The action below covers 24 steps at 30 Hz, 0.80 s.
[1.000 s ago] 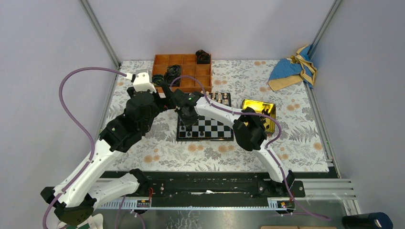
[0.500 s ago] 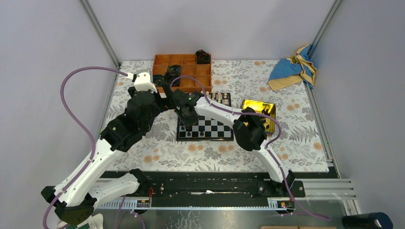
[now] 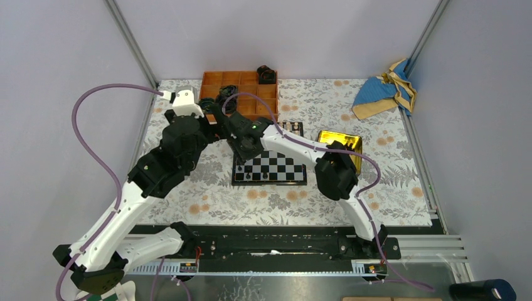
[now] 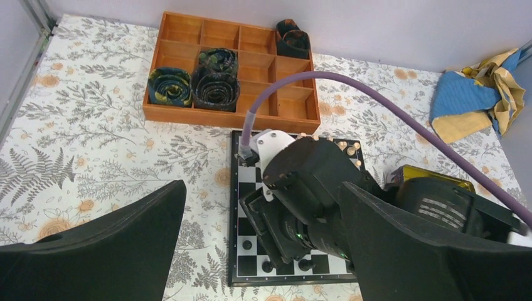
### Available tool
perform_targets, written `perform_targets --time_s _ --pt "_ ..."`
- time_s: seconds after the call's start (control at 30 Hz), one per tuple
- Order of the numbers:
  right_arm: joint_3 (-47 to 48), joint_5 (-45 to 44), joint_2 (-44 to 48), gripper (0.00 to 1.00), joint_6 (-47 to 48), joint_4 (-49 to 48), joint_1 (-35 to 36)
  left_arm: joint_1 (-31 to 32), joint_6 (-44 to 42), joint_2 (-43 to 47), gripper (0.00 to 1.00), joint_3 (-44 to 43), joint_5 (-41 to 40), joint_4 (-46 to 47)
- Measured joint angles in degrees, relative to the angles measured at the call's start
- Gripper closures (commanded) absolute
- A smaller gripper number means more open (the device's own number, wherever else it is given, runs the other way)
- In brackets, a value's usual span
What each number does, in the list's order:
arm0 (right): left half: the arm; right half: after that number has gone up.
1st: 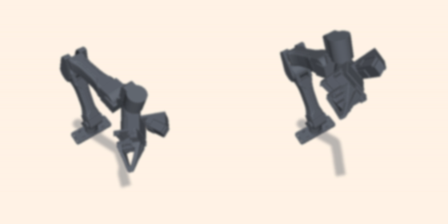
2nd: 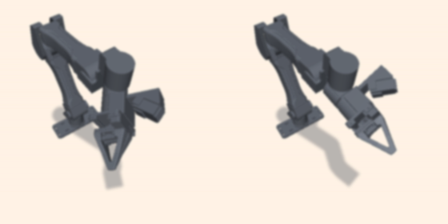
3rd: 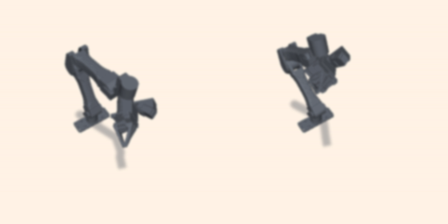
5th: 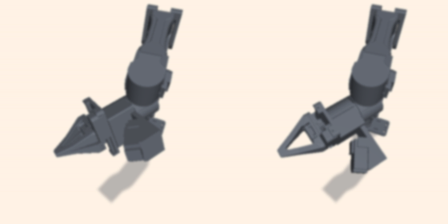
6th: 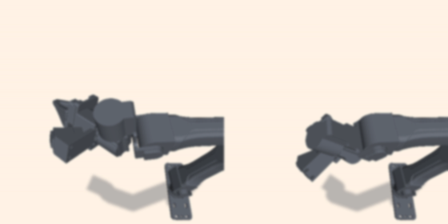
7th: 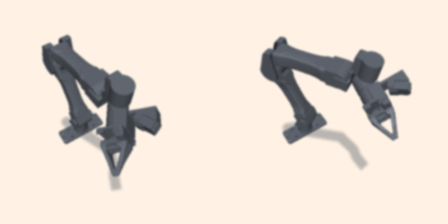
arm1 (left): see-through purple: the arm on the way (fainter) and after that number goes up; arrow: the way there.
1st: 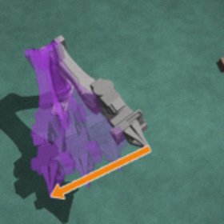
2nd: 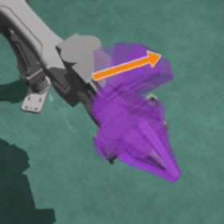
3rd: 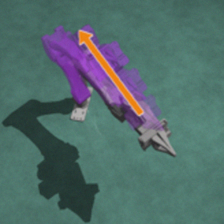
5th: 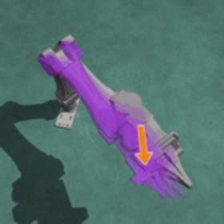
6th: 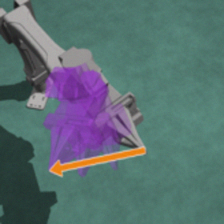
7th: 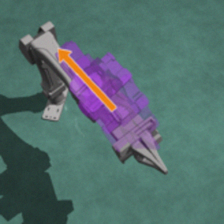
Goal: Set up the chess pieces on the board
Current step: Place the chess piece on the chessboard, then pick up the chess piece from the storage box.
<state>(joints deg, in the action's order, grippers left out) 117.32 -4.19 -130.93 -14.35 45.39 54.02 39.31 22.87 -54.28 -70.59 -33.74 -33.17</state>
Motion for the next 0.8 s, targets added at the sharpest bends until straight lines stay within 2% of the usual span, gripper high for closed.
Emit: perform_targets --time_s 0.07,0.27,0.47,0.67,0.8 --pt "-1.5 -1.6 1.9 0.38 0.3 -0.8 0.0 0.0 -0.4 -0.3 0.01 -0.9 -0.4 0.0" --pt "-7.3 -7.0 8.3 0.37 0.6 -3.3 -0.6 0.0 -1.0 -1.2 0.01 -1.9 -1.3 0.2" --pt "-20.0 -12.8 19.3 0.37 -1.3 -8.2 -6.2 -0.2 -1.8 -3.9 0.01 -1.9 -1.2 2.0" --pt "-27.6 -20.9 27.8 0.46 -3.6 -10.6 -14.3 -1.9 -2.5 -6.3 0.01 -0.9 -0.7 5.9" --pt "-28.8 -26.0 29.5 0.49 -5.0 -10.2 -16.0 -3.9 -2.4 -7.7 0.01 -0.3 1.0 8.2"
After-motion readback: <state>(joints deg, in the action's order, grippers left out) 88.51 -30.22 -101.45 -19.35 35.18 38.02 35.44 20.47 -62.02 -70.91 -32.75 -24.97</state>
